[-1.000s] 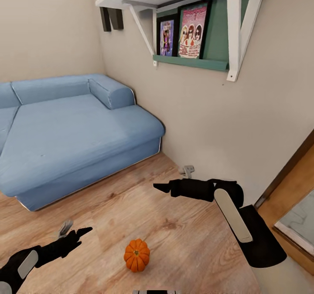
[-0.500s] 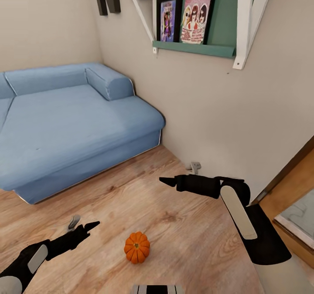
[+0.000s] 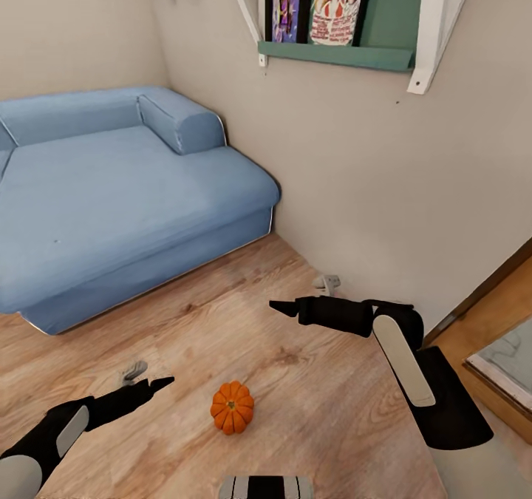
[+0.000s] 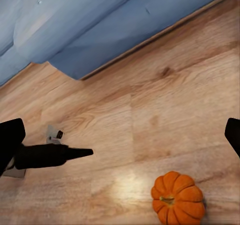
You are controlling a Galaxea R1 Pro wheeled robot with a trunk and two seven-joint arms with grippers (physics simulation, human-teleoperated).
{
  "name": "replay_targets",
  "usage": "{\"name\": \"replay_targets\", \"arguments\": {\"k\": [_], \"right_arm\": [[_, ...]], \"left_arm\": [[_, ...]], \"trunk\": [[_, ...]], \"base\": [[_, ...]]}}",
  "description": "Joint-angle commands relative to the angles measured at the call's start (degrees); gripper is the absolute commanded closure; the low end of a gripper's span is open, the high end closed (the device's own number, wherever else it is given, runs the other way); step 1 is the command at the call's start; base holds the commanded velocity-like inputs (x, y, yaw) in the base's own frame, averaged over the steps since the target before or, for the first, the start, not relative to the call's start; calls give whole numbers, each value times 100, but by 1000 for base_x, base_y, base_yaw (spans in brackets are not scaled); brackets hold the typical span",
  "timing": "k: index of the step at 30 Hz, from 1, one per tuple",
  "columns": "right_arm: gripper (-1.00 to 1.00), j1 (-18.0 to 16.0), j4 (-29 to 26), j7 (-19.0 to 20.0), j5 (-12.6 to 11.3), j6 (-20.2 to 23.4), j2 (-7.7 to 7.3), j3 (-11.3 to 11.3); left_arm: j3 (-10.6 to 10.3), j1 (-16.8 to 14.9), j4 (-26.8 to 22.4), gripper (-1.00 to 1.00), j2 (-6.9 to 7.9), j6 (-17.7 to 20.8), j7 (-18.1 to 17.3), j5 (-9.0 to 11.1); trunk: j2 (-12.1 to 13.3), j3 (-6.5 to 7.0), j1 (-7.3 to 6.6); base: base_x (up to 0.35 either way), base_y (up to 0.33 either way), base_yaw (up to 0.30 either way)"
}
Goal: Place each of the two pumpkins and all three candles from the living room inside a cabinet in the living room (use any cabinet), then make sure every cabinet is closed, and position the cauldron so it is next to a table in the living room.
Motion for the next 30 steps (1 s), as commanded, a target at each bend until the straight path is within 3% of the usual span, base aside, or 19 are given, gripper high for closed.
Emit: {"name": "replay_targets", "arguments": {"k": [1, 6, 10, 14, 15, 19, 22, 30], "right_arm": [[-100, 1, 0, 1, -4, 0, -2, -2], [-100, 2, 0, 14, -5, 3, -2, 5], [-100, 3, 0, 211, -5, 3, -13, 1], [-100, -12, 0, 610, 6, -3, -30, -54], [-100, -11, 0, 704, 7, -5, -29, -126], [-100, -6, 0, 823, 5, -2, -19, -213], [-100, 1, 0, 867, 4, -4, -11, -227], [-100, 3, 0, 905, 4, -33, -17, -266]], "left_arm": [[-38, -3, 28, -100, -14, -62, 5, 7], [-80, -10, 30, -100, -29, -142, -118, 19], [-86, -70, -87, -100, -13, -69, -730, 17], [-75, -224, -504, -100, 52, 520, -1057, 16], [-67, -236, -795, -100, 84, 759, -1121, 14], [-30, -145, -1333, -100, 129, 1067, -1202, 20], [116, -14, -1558, -100, 140, 1158, -1230, 13], [185, 156, -1586, -100, 99, 1115, -1195, -14]], "trunk": [[-2, -23, 2], [-8, -134, 15], [-14, -222, 25], [-19, -311, 36], [-20, -333, 38], [-26, -422, 49], [-30, -488, 56], [-41, -665, 77]], "base": [[0, 0, 0], [0, 0, 0], [0, 0, 0], [0, 0, 0], [0, 0, 0], [0, 0, 0], [0, 0, 0], [0, 0, 0]]}}
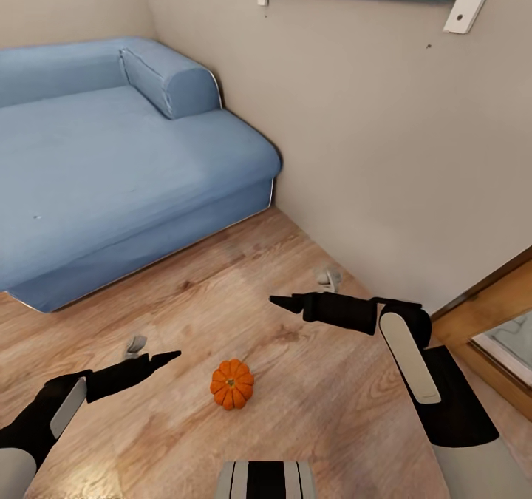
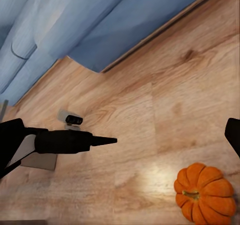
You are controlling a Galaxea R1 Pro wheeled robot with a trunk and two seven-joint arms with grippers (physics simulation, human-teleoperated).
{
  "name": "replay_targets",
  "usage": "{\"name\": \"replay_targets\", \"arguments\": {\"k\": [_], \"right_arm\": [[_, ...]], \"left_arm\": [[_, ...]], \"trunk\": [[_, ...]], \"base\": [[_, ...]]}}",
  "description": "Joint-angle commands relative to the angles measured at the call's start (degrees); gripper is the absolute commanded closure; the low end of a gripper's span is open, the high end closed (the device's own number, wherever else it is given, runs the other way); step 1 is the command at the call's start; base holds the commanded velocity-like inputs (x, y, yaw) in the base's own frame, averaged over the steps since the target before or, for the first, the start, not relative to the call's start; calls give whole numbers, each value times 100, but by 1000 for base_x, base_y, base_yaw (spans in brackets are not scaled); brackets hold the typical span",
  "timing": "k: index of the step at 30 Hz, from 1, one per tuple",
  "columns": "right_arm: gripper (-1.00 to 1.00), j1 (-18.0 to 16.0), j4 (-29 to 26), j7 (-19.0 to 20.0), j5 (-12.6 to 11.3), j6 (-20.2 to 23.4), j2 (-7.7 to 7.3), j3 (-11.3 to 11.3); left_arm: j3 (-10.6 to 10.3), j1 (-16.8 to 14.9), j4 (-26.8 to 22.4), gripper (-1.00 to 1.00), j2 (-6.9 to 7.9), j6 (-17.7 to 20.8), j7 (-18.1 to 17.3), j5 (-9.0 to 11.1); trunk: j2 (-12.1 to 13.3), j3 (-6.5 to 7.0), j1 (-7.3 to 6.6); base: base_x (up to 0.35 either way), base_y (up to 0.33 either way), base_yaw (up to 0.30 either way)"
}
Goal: Place each of the two pumpkins and all three candles from the living room inside a cabinet in the living room (use any cabinet), then make sure every cabinet is closed, and position the cauldron so it is next to a table in the living room.
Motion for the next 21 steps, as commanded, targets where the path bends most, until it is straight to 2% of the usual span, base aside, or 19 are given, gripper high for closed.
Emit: {"name": "replay_targets", "arguments": {"k": [1, 15, 18, 21], "right_arm": [[-100, 0, 0, -1, -4, -13, 1, -3], [-100, 0, 0, -15, -4, -63, -4, -31], [-100, 0, 0, -15, -6, -63, -4, -27], [-100, 0, 0, -13, -7, -61, -7, -25]], "left_arm": [[2, 2, 0, -100, -2, -2, 2, 2], [19, 13, 71, -100, 13, -20, 60, -6], [47, 1, 217, -100, -2, -85, 240, 3], [164, -16, 349, -100, -25, -159, 423, 27]], "trunk": [[-2, -23, 2], [-20, -333, 38], [-24, -400, 46], [-28, -466, 54]], "base": [[0, 0, 0], [0, 0, 0], [0, 0, 0], [0, 0, 0]]}}
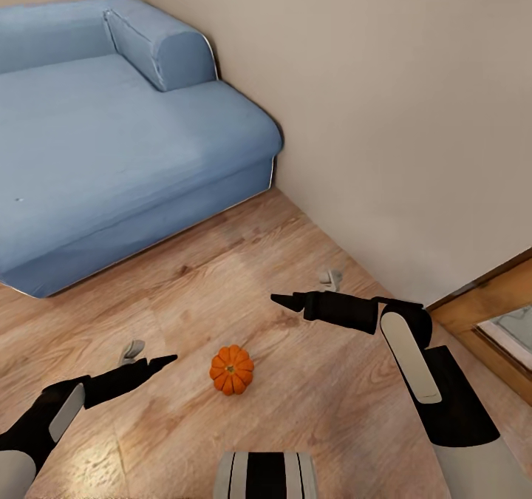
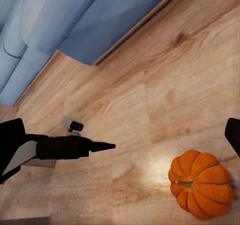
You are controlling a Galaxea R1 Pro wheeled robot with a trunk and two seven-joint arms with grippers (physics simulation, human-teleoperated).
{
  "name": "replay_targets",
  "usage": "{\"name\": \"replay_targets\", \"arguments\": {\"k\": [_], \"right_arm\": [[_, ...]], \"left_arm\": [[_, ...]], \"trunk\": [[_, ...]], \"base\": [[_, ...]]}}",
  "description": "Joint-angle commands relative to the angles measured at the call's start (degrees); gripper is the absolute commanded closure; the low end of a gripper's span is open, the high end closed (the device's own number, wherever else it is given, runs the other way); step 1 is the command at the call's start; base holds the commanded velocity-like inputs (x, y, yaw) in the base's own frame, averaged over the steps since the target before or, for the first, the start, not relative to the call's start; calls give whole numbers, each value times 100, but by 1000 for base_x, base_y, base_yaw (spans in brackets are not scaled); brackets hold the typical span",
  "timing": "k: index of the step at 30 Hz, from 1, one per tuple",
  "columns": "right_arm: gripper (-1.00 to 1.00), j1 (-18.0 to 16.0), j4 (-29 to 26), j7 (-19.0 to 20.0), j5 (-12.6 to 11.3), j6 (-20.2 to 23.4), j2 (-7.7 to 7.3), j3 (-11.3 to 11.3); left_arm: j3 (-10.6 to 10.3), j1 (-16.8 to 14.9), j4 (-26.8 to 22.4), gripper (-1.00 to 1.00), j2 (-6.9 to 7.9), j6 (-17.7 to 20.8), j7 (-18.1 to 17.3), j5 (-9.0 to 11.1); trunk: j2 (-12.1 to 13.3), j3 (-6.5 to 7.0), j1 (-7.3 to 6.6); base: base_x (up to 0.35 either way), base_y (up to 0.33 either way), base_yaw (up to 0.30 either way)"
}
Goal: Place each of the two pumpkins and all three candles from the living room inside a cabinet in the living room (use any cabinet), then make sure every cabinet is closed, and position the cauldron so it is next to a table in the living room.
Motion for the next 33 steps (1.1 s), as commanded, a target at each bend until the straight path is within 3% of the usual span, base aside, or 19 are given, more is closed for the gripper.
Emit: {"name": "replay_targets", "arguments": {"k": [1, 7, 8, 11, 16, 22, 33], "right_arm": [[-100, 0, 0, 2, -4, 2, -2, -1], [-100, -27, 0, 102, -9, 77, -11, -5], [-100, -30, 0, 153, -10, 92, -8, -2], [-100, -33, 0, 207, -10, 109, -4, 16], [-100, -35, 0, 232, -10, 117, 0, 32], [-100, -4, 0, 260, -11, 116, 0, 53], [-100, 11, 0, 270, -5, 98, -2, -13]], "left_arm": [[28, -5, 19, -100, -2, -9, 26, 6], [123, -14, -13, -100, 0, -27, -93, 37], [152, 12, -256, -100, 21, 5, -389, 37], [260, 157, -805, -100, 42, 204, -760, 36], [430, 388, -1549, -100, 48, 517, -932, 23], [620, 607, -2179, -100, 38, 865, -988, -2], [654, 671, -2301, -100, -7, 969, -590, -18]], "trunk": [[-2, -23, 2], [-10, -156, 18], [-11, -178, 20], [-15, -244, 28], [-22, -355, 41], [-30, -488, 56], [-44, -732, 85]], "base": [[0, 0, 0], [0, 0, 0], [0, 0, 0], [0, 0, 0], [0, 0, 0], [0, 0, 0], [0, 0, 0]]}}
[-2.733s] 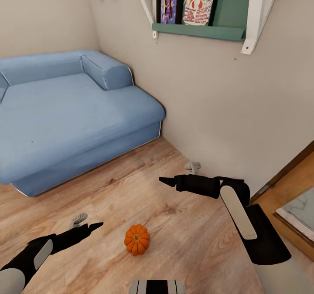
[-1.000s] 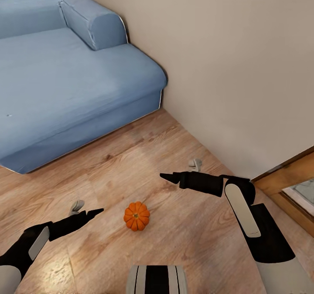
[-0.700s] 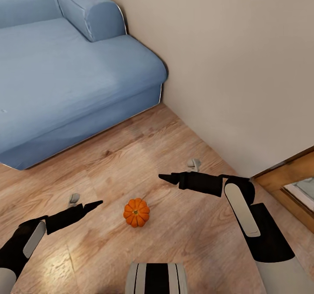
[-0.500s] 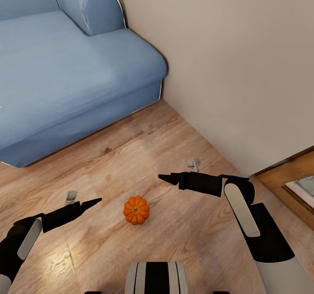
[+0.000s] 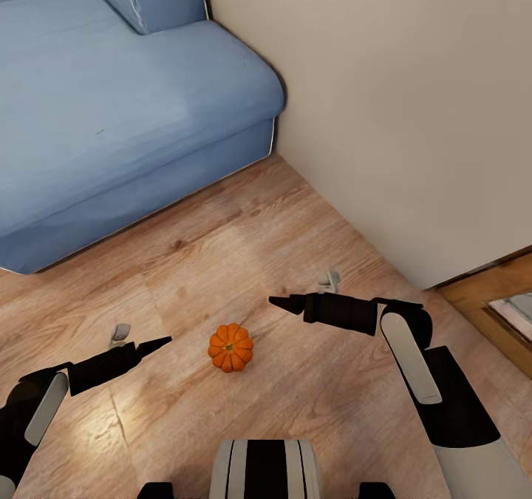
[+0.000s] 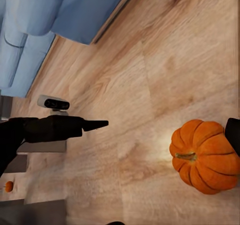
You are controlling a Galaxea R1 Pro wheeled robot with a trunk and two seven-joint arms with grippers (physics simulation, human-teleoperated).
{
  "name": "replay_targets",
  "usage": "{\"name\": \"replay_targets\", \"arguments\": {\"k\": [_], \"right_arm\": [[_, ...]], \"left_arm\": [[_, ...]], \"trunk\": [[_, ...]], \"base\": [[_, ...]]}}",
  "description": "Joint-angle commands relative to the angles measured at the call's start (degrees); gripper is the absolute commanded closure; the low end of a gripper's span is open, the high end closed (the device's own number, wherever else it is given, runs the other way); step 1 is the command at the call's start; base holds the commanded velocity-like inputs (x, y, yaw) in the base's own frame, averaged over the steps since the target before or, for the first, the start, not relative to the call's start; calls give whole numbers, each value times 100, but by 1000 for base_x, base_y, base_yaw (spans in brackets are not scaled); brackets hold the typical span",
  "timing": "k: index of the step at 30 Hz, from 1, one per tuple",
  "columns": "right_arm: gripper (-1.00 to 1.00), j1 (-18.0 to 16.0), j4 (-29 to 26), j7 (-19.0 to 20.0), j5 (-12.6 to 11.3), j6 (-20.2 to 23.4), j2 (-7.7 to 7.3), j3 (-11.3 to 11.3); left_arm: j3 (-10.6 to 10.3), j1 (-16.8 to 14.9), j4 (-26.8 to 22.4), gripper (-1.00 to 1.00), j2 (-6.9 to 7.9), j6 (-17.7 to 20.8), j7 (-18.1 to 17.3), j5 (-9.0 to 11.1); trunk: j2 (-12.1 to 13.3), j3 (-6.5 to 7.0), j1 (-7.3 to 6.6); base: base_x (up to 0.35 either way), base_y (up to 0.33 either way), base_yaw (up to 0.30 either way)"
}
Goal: Place each of the two pumpkins and all three candles from the living room inside a cabinet in the living room (use any cabinet), then make sure every cabinet is closed, and position the cauldron so it is next to a table in the living room.
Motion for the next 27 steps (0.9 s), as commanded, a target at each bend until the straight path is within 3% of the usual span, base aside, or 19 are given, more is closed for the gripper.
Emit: {"name": "replay_targets", "arguments": {"k": [1, 5, 7, 9, 11, 13, 16, 17, 19, 23, 27], "right_arm": [[-100, -1, 0, 0, -4, -2, -2, -4], [-100, 4, 0, 9, -2, -60, -7, -60], [-100, 21, 0, 58, -1, -138, -8, -185], [-100, 90, 0, 261, 5, -446, -7, -446], [-100, 126, 0, 388, 6, -685, -11, -518], [-100, 348, 0, 1022, 13, -1201, -24, -625], [-100, 520, 0, 1794, 33, -1559, -54, -676], [-100, 591, 0, 2208, 63, -1759, -88, -696], [-100, 653, 0, 2572, 115, -1955, -131, -712], [-100, 701, 0, 2847, 159, -2106, -165, -722], [-100, 709, 0, 2893, 177, -2129, -169, -721]], "left_arm": [[4, 1, -3, -100, -1, 6, 13, 8], [-2, 3, -126, -100, -15, 134, 48, 34], [-6, 5, -217, -100, -43, 204, 62, 30], [11, 4, -349, -100, -102, 284, 70, 37], [13, 5, -389, -100, -117, 304, 71, 42], [0, 8, -481, -100, -137, 330, 72, 50], [-14, 20, -585, -100, -145, 350, 73, 54], [-20, 56, -690, -100, -148, 393, 71, 55], [-15, 145, -950, -100, -150, 488, 72, 52], [-4, 341, -1572, -100, -152, 698, 73, 45], [-2, 390, -1766, -100, -153, 777, 73, 49]], "trunk": [[-2, -23, 2], [-7, -112, 13], [-10, -156, 18], [-12, -200, 23], [-15, -244, 28], [-18, -289, 33], [-22, -355, 41], [-23, -377, 43], [-26, -422, 49], [-31, -510, 59], [-36, -599, 69]], "base": [[0, 0, 0], [0, 0, 0], [0, 0, 0], [0, 0, 0], [0, 0, 0], [0, 0, 0], [0, 0, 0], [0, 0, 0], [0, 0, 0], [0, 0, 0], [0, 0, 0]]}}
